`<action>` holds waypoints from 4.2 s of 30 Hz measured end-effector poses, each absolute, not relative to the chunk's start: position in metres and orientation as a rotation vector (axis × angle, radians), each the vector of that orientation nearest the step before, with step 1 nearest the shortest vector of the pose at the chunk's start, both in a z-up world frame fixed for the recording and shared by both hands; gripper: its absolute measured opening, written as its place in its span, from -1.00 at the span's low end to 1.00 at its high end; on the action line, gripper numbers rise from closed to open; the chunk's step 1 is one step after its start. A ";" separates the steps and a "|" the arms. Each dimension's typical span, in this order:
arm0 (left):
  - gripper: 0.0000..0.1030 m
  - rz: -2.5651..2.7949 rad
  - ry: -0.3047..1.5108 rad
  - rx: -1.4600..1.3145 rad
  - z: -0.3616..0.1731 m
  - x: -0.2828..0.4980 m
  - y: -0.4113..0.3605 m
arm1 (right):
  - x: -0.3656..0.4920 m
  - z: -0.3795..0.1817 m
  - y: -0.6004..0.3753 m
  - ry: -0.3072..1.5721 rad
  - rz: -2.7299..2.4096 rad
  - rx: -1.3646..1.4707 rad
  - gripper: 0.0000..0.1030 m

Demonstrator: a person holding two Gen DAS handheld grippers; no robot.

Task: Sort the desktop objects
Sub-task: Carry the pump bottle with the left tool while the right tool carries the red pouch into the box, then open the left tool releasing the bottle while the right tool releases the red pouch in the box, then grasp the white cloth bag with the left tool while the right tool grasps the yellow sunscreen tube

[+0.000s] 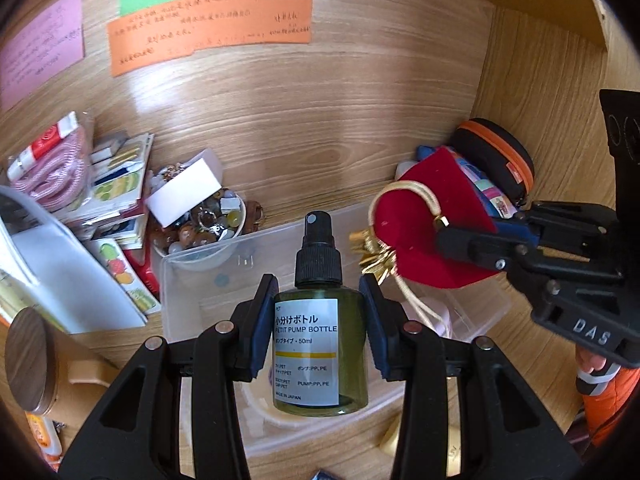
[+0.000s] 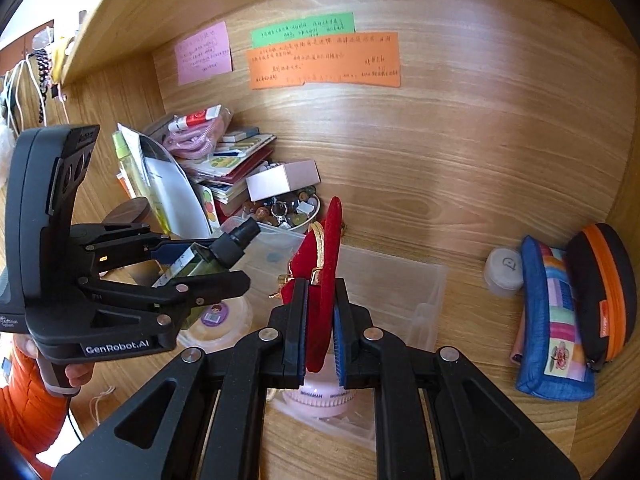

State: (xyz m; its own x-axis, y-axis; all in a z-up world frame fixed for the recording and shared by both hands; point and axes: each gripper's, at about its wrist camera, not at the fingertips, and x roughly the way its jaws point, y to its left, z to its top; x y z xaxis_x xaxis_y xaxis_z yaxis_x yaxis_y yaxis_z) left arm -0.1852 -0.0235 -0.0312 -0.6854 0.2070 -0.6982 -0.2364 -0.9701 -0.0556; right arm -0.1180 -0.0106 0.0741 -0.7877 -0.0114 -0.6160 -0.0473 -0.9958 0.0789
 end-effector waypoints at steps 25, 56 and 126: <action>-0.20 2.572 0.064 -1.285 -0.080 -0.233 -0.015 | -0.160 0.022 0.006 0.128 2.874 -1.220 -0.81; 0.05 2.549 0.153 -1.315 -0.086 -0.231 -0.011 | -0.163 0.005 -0.008 -0.050 2.808 -1.291 -0.51; 0.91 2.824 0.063 -1.217 -0.074 -0.031 -0.036 | -0.011 0.014 -0.065 0.114 2.771 -1.104 0.48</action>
State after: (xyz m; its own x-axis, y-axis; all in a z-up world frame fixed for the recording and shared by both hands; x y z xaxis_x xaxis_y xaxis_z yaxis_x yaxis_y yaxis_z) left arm -0.0310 -0.0364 -0.0740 -0.6848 0.0444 -0.7274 -0.0768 -0.9970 0.0115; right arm -0.0110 -0.0645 0.0139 -0.7160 0.1166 -0.6883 -0.1727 -0.9849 0.0128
